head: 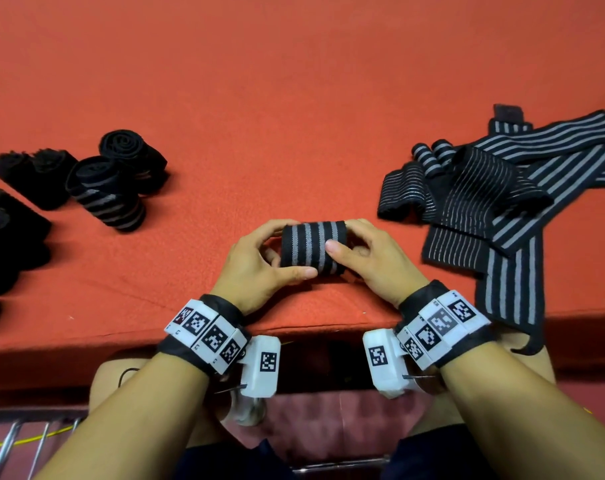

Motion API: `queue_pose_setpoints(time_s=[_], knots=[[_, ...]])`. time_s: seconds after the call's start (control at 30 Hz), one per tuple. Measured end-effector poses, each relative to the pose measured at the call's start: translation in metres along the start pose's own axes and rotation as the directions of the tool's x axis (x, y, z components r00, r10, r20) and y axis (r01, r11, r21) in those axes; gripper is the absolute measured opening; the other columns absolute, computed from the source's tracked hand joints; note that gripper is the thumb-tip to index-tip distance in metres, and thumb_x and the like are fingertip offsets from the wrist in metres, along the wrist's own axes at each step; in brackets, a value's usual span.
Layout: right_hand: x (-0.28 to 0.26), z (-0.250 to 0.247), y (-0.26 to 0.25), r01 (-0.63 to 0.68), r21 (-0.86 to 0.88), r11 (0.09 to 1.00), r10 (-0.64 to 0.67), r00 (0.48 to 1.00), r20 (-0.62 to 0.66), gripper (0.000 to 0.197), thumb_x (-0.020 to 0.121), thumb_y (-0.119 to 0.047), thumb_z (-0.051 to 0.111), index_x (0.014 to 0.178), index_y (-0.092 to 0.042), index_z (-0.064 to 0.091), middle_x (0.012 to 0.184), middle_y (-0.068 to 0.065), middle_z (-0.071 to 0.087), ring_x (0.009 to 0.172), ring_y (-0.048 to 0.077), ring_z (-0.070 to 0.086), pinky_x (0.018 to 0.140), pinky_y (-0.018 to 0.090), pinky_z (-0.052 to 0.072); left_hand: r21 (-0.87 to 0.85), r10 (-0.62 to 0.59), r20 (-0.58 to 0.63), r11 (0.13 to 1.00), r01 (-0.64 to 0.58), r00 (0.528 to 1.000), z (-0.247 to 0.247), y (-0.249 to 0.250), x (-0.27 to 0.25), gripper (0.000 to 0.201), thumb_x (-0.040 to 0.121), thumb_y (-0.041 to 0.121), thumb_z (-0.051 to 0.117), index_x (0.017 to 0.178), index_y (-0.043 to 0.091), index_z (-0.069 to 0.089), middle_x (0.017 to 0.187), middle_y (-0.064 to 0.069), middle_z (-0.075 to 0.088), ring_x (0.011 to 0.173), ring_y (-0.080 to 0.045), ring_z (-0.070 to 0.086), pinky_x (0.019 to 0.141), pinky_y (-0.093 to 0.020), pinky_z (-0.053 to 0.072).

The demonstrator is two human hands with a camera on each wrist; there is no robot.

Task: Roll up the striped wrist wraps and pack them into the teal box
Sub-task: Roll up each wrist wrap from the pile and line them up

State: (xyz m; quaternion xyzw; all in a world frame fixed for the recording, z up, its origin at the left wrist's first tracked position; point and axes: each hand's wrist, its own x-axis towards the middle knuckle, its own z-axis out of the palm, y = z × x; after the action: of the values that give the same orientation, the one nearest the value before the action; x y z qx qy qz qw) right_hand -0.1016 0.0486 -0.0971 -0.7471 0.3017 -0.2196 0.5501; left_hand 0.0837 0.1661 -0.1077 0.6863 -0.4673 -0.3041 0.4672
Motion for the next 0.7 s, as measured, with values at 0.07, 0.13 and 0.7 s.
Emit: queue_pose_setpoints(time_s=[0.07, 0.13, 0.7], knots=[[-0.004, -0.002, 0.002, 0.016, 0.042, 0.999, -0.018, 0.999, 0.039, 0.054, 0.089, -0.031, 0.075, 0.138, -0.034, 0.051, 0.106, -0.017, 0.067, 0.058, 0.019, 0.056, 0.059, 0.036, 0.054, 0.003, -0.029, -0.027, 1.0, 0.029, 0.999, 0.0, 0.0, 0.0, 0.065, 0.058, 0.058, 0.089, 0.116, 0.041, 0.066, 0.098, -0.007, 0.073, 0.091, -0.039, 0.068, 0.085, -0.055, 0.056], [-0.005, -0.003, 0.003, 0.037, 0.024, 0.999, -0.039, 0.997, 0.065, 0.064, 0.086, -0.028, 0.079, 0.14, -0.042, 0.046, 0.117, -0.01, 0.064, 0.057, 0.022, 0.054, 0.06, 0.046, 0.057, 0.009, -0.051, -0.023, 0.999, 0.051, 0.998, 0.001, 0.002, 0.0, 0.058, 0.062, 0.067, 0.084, 0.112, 0.041, 0.069, 0.096, -0.001, 0.075, 0.089, -0.036, 0.069, 0.082, -0.056, 0.057], [0.011, 0.011, 0.001, -0.093, -0.147, 0.985, 0.077, 0.991, -0.11, 0.088, 0.074, -0.089, 0.048, 0.076, -0.003, 0.062, 0.063, 0.001, 0.052, 0.06, 0.011, 0.047, 0.062, 0.043, 0.044, 0.248, 0.053, 0.007, 0.967, -0.053, 0.999, 0.005, 0.01, -0.01, 0.079, 0.058, 0.065, 0.083, 0.127, 0.05, 0.049, 0.114, 0.024, 0.065, 0.104, 0.0, 0.063, 0.095, -0.042, 0.052]])
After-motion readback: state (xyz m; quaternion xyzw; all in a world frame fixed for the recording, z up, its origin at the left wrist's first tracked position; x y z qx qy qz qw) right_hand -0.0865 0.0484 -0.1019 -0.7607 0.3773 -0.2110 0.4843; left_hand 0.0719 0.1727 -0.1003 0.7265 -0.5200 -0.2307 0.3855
